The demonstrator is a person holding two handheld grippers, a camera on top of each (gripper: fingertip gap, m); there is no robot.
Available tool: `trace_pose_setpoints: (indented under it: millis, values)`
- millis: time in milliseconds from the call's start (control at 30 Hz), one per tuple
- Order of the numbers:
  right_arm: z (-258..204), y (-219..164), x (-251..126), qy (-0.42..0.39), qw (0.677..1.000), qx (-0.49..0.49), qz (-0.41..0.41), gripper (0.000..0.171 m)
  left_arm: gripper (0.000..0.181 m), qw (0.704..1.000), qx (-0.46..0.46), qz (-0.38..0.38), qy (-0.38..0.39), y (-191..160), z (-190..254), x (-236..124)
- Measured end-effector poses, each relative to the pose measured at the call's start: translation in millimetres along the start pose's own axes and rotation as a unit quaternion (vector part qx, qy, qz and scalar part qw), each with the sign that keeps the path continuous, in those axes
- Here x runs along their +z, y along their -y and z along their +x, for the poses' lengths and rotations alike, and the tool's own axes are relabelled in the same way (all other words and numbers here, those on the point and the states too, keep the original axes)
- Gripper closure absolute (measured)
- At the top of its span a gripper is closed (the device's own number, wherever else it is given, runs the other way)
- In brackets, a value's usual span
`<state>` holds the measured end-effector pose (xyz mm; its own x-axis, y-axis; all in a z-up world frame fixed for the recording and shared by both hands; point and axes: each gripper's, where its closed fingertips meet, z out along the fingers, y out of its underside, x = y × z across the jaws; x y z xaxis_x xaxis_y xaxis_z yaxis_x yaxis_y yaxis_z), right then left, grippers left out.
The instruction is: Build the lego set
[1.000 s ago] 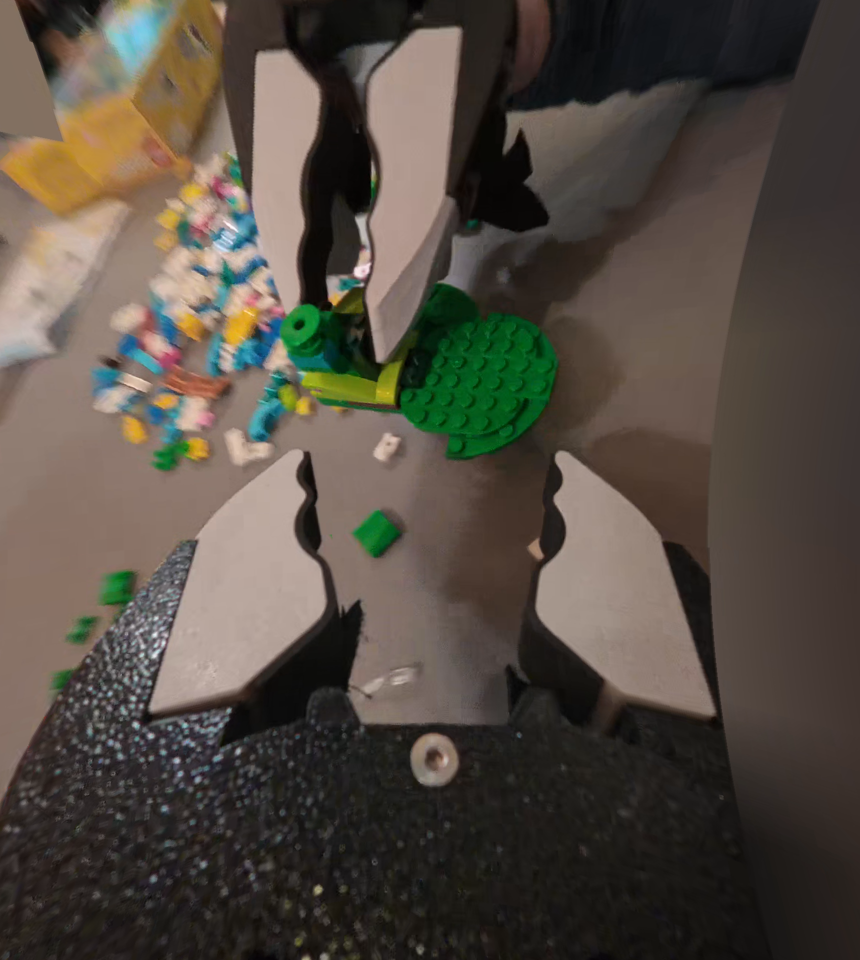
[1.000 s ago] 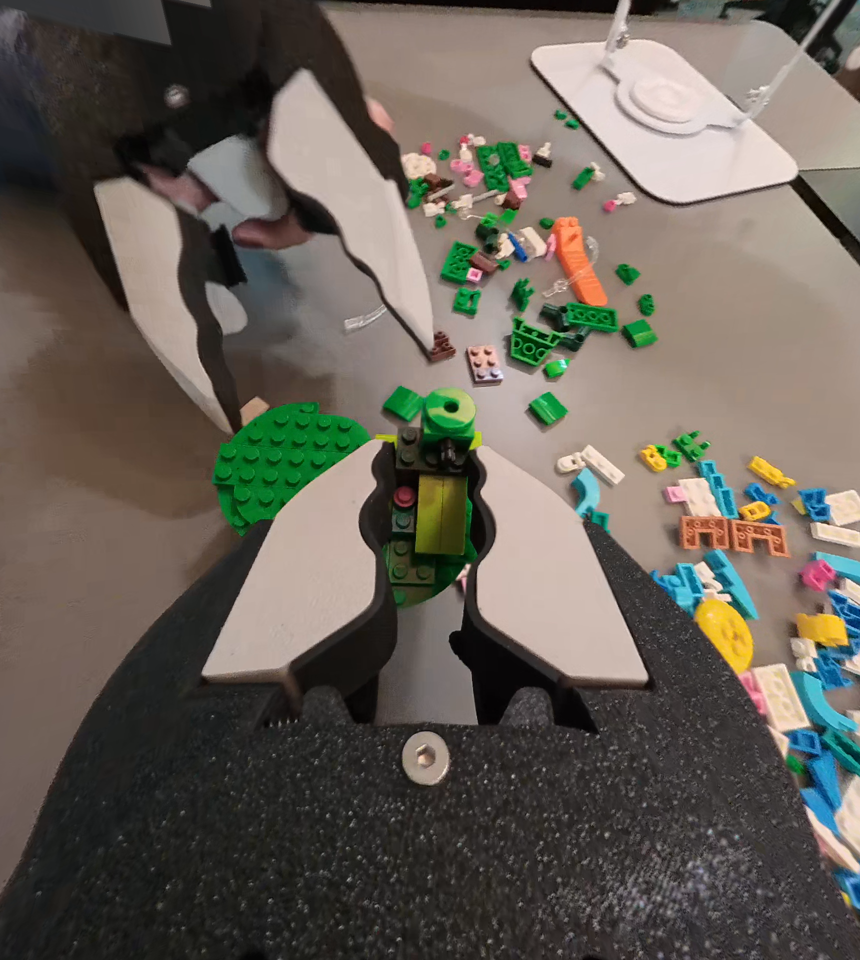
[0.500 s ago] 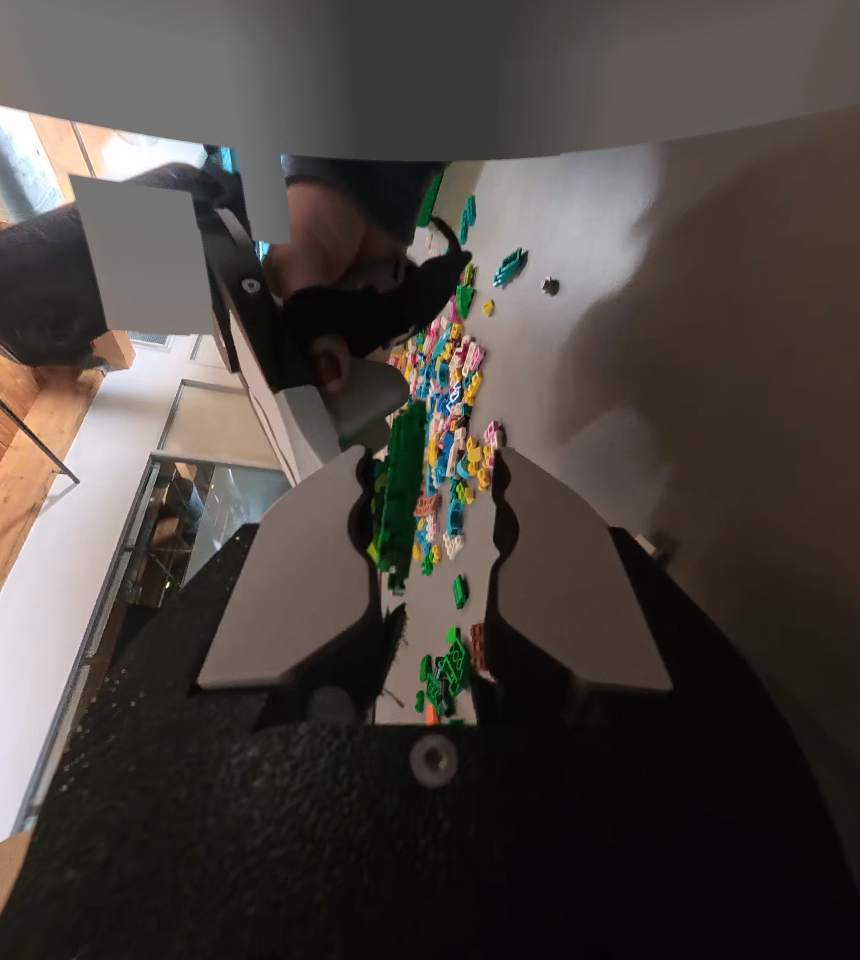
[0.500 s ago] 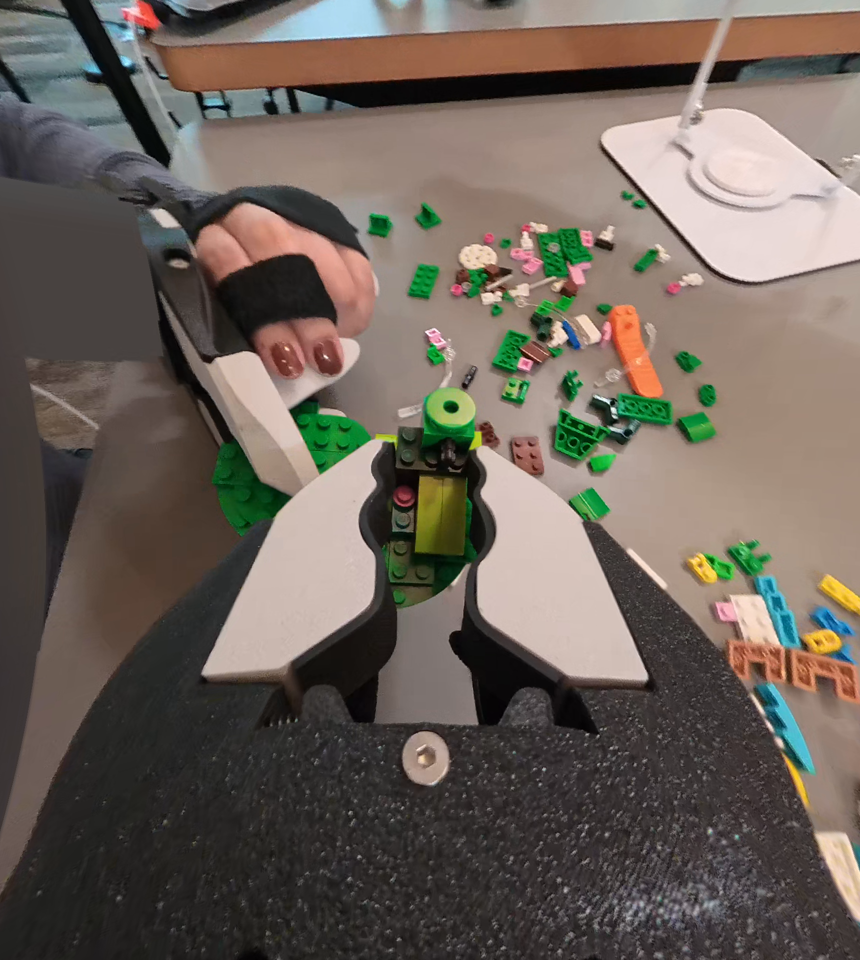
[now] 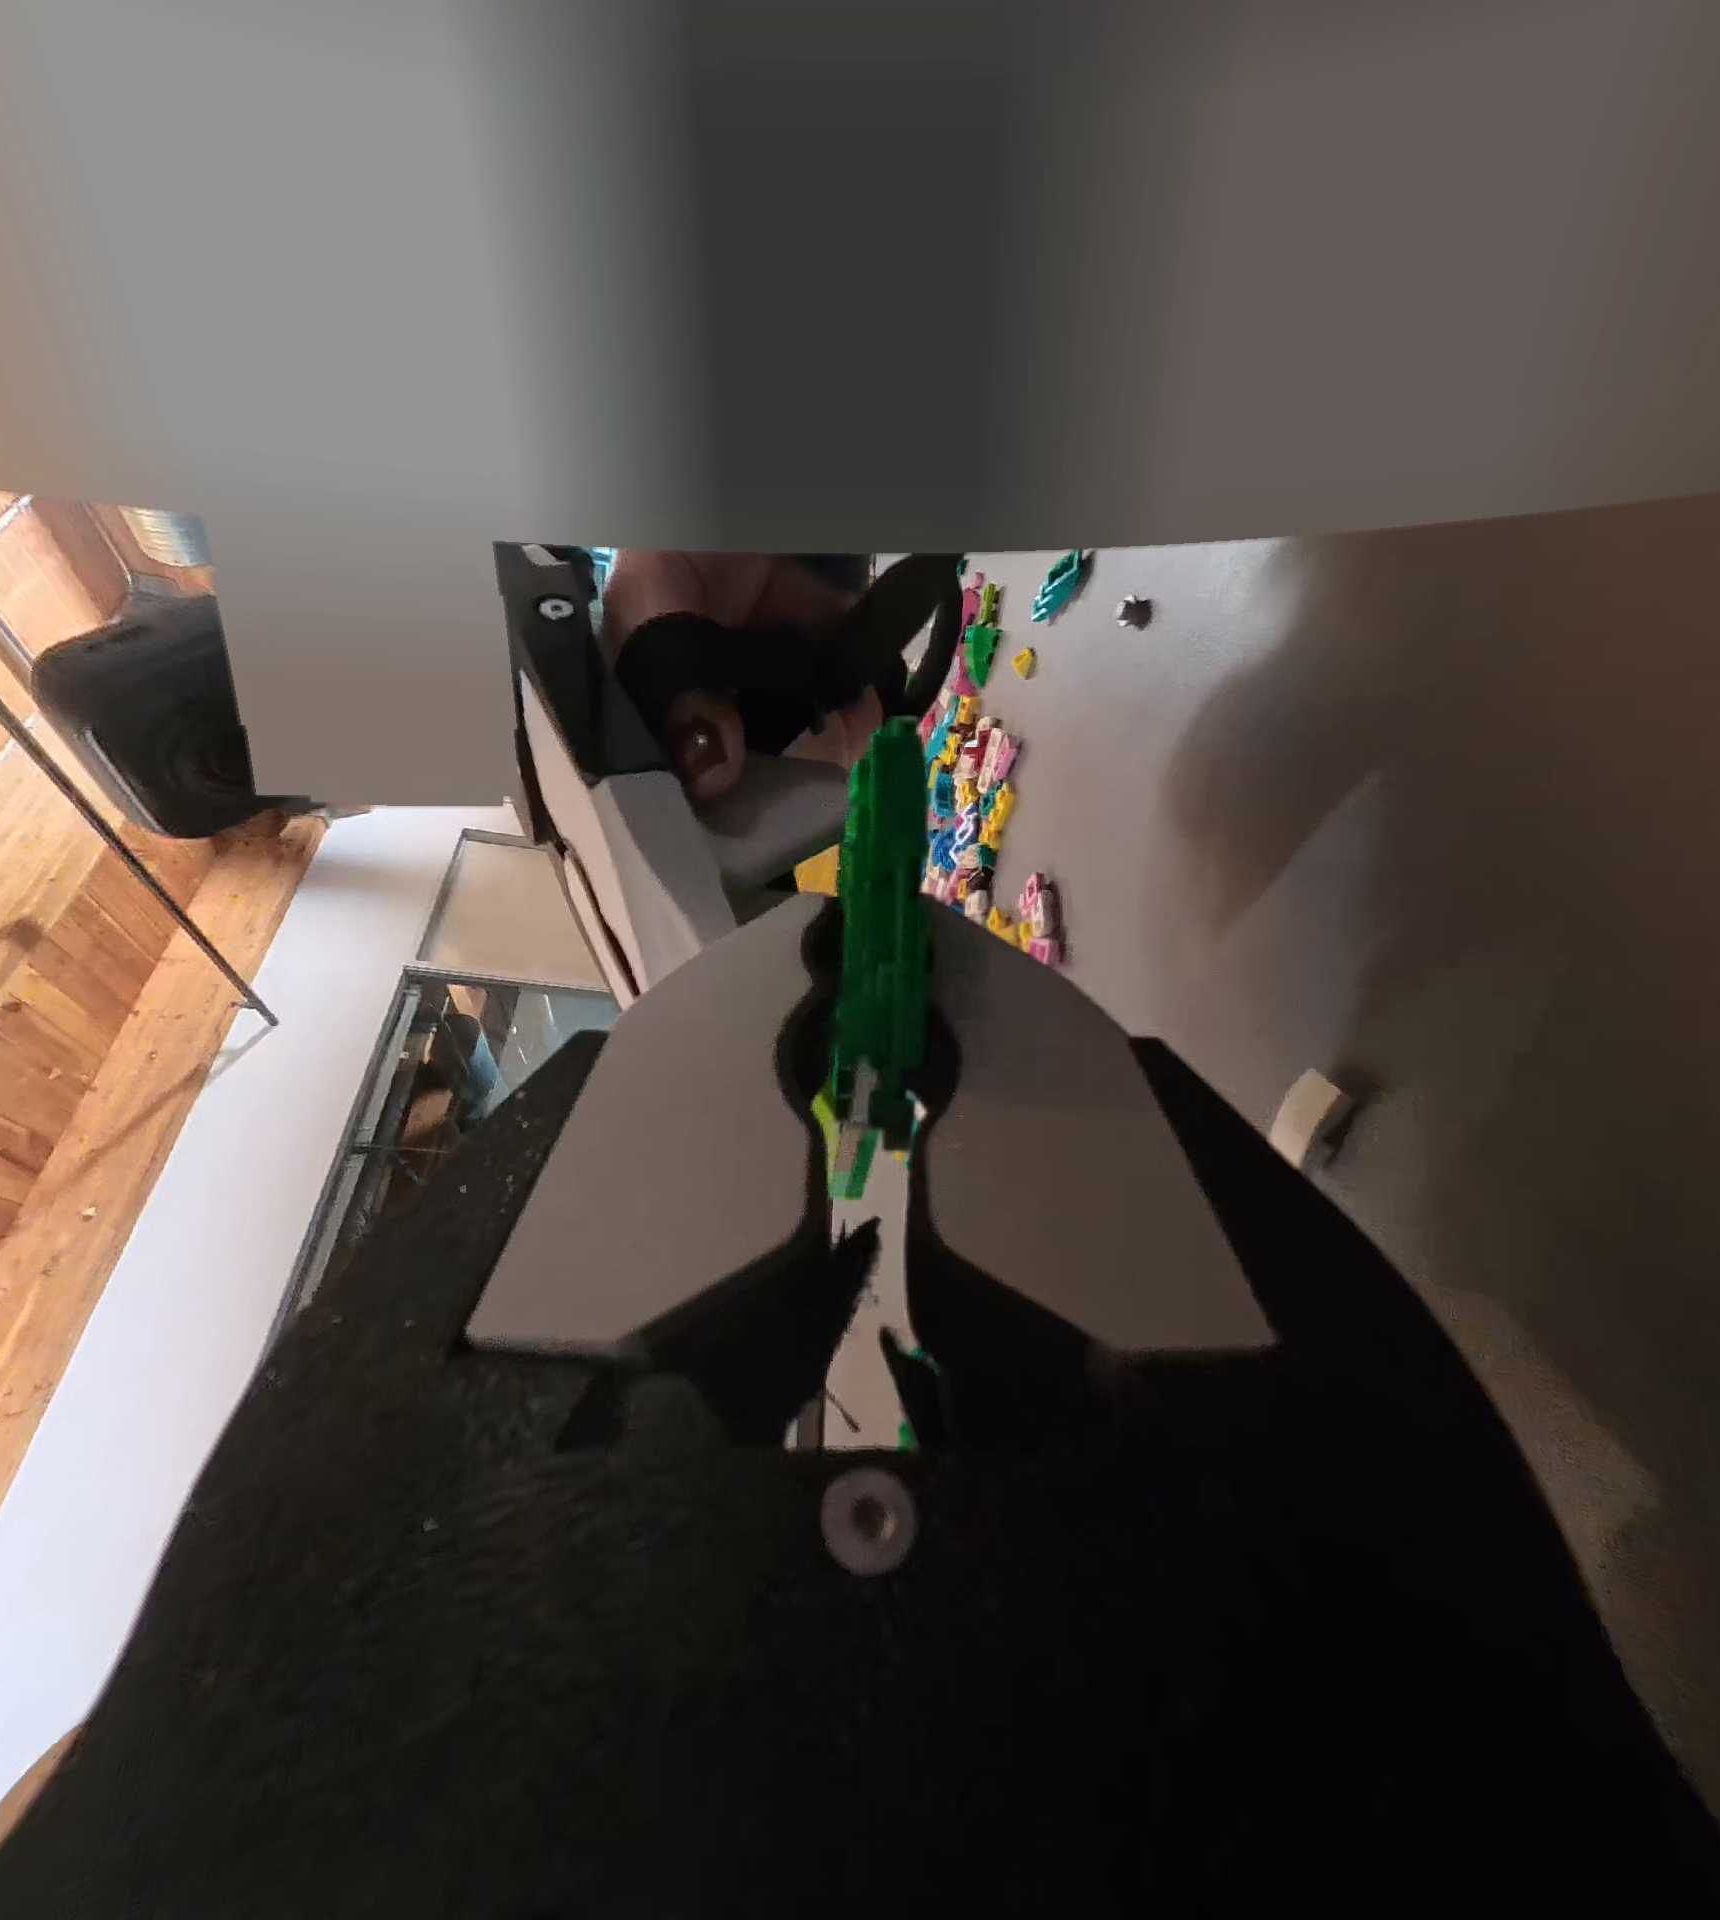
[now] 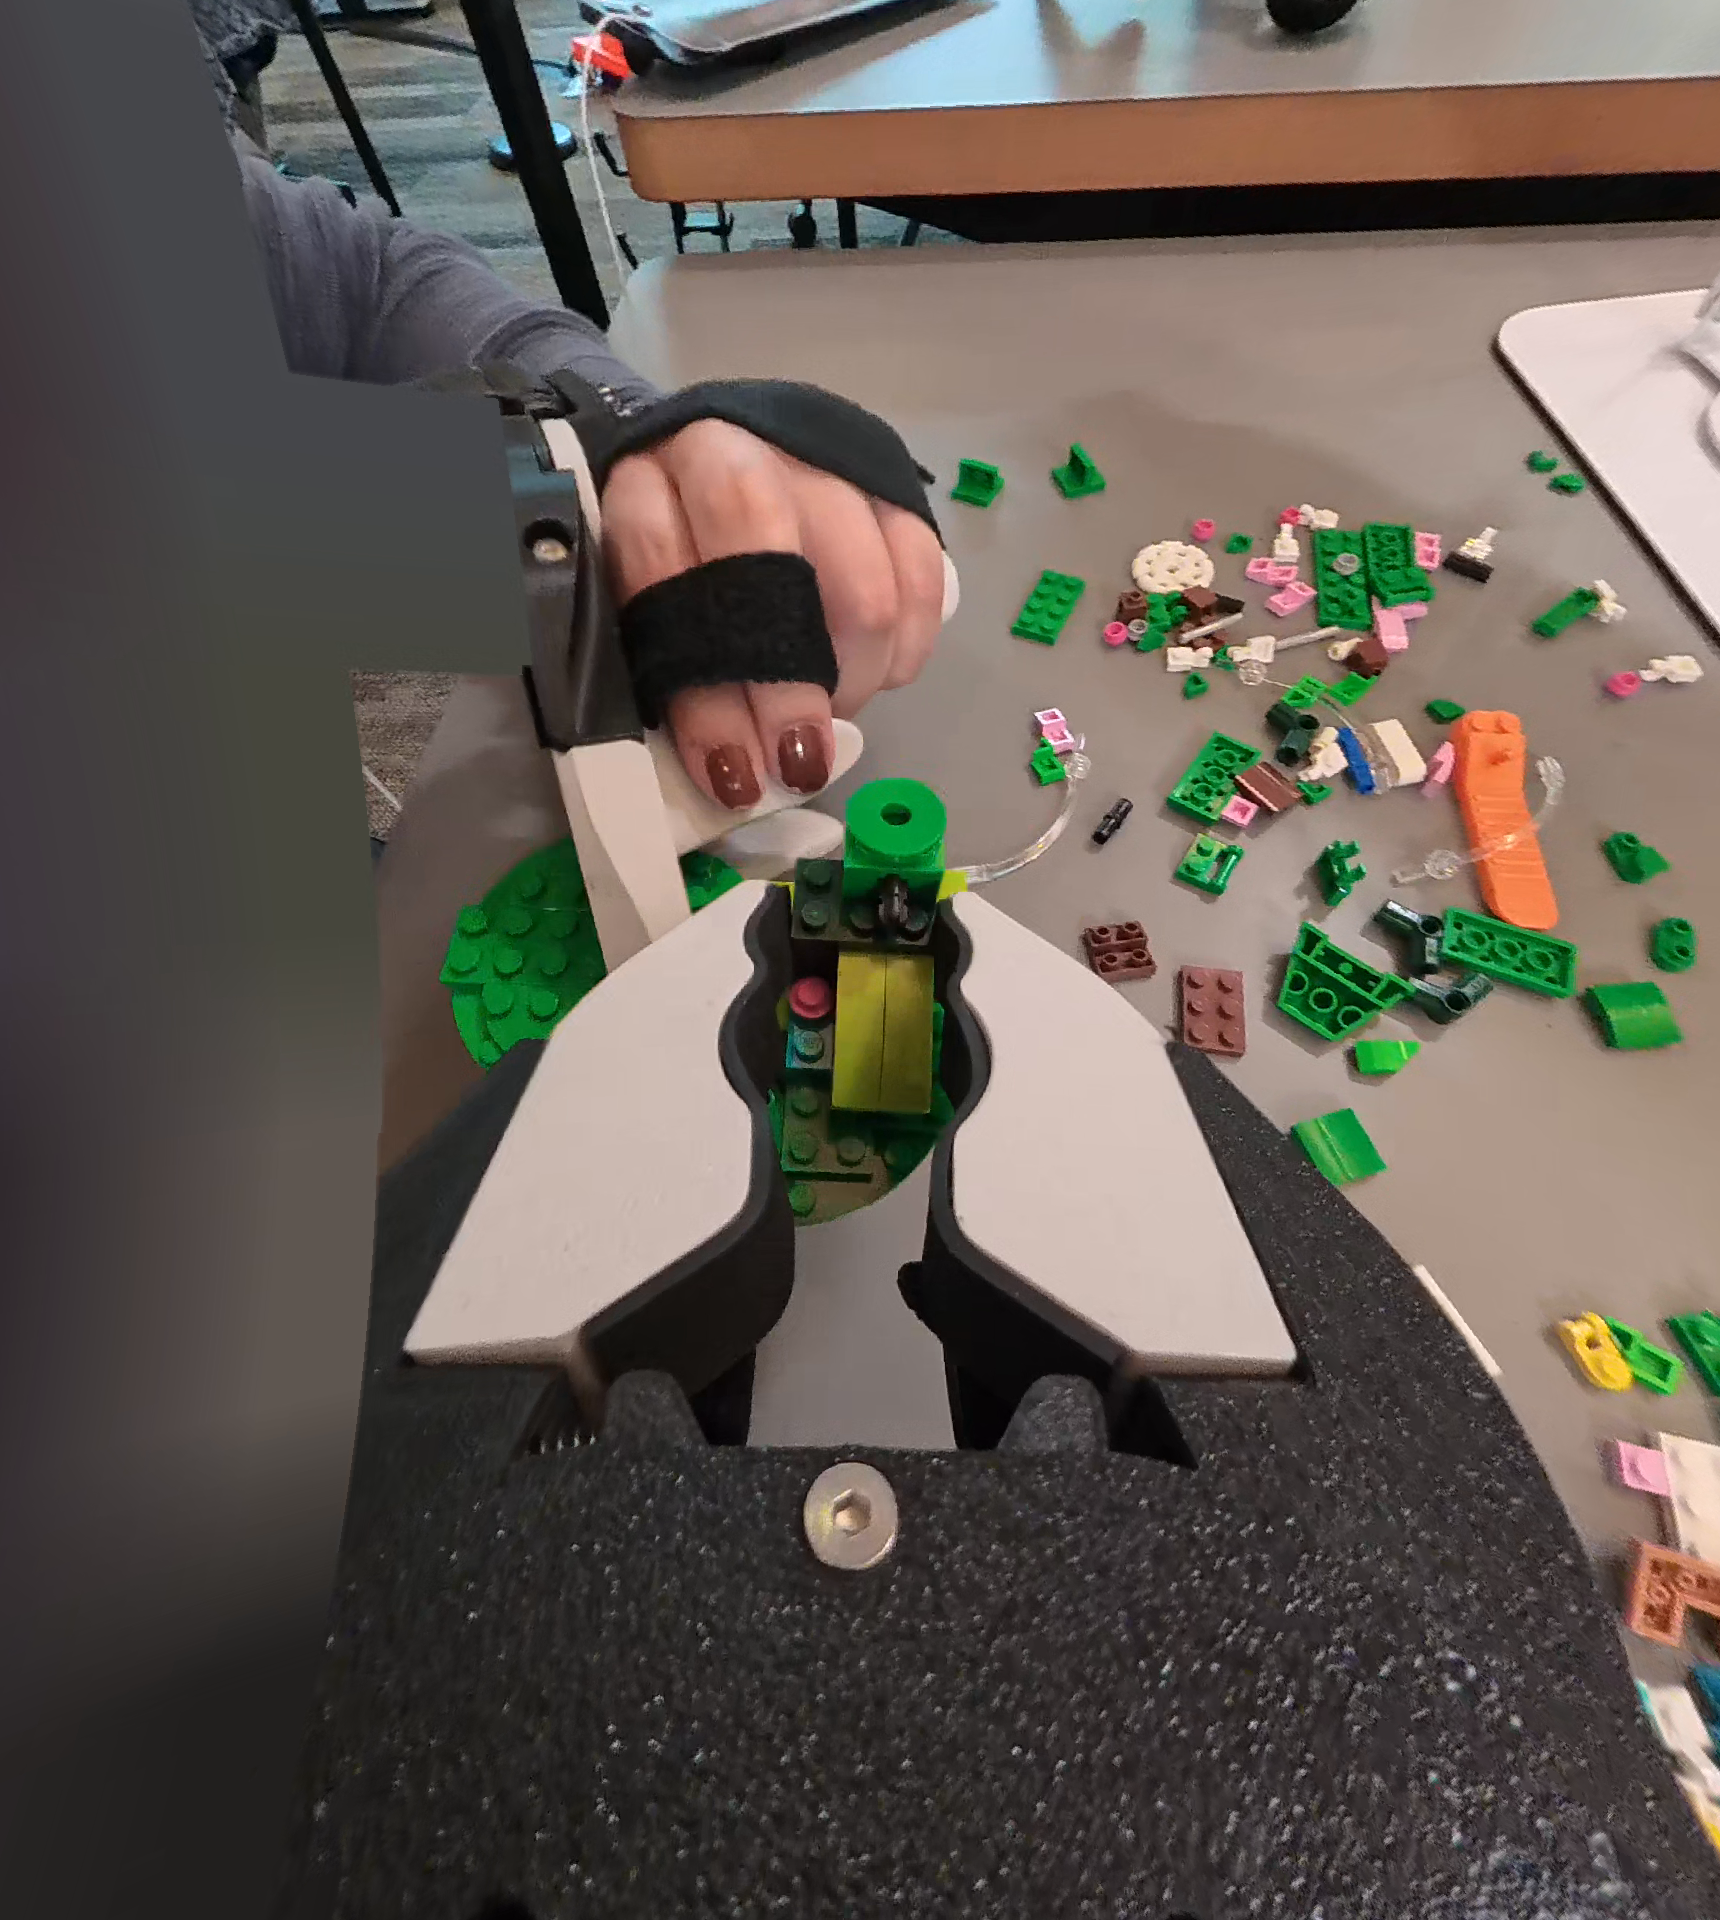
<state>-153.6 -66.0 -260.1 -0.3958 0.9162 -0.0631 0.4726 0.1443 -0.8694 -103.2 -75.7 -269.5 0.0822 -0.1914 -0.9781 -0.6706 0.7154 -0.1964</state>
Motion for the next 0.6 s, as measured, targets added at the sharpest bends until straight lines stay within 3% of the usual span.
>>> trace_pose_setpoints:
  millis: [133,233,433,600]
  values:
    - [3.5,4.0,-3.9,-0.017,1.0,-0.005,0.019,0.142,0.173,1.0,0.019,-0.015,0.012,-1.0,0.1,0.1]
    - [9.6,7.6,-27.3,-0.054,0.997,-0.017,0.048,0.134,0.173,0.999,0.025,-0.023,0.011,-3.7,4.6,0.8]
    - [3.3,-44.4,-78.3,-0.132,0.99,-0.04,0.003,0.135,0.173,0.997,0.045,-0.044,0.047,-14.6,0.9,1.4]
    - [-8.4,-69.0,-87.8,-0.139,0.988,-0.066,0.028,0.135,0.173,0.997,0.022,-0.044,0.062,-29.6,-7.7,11.8]
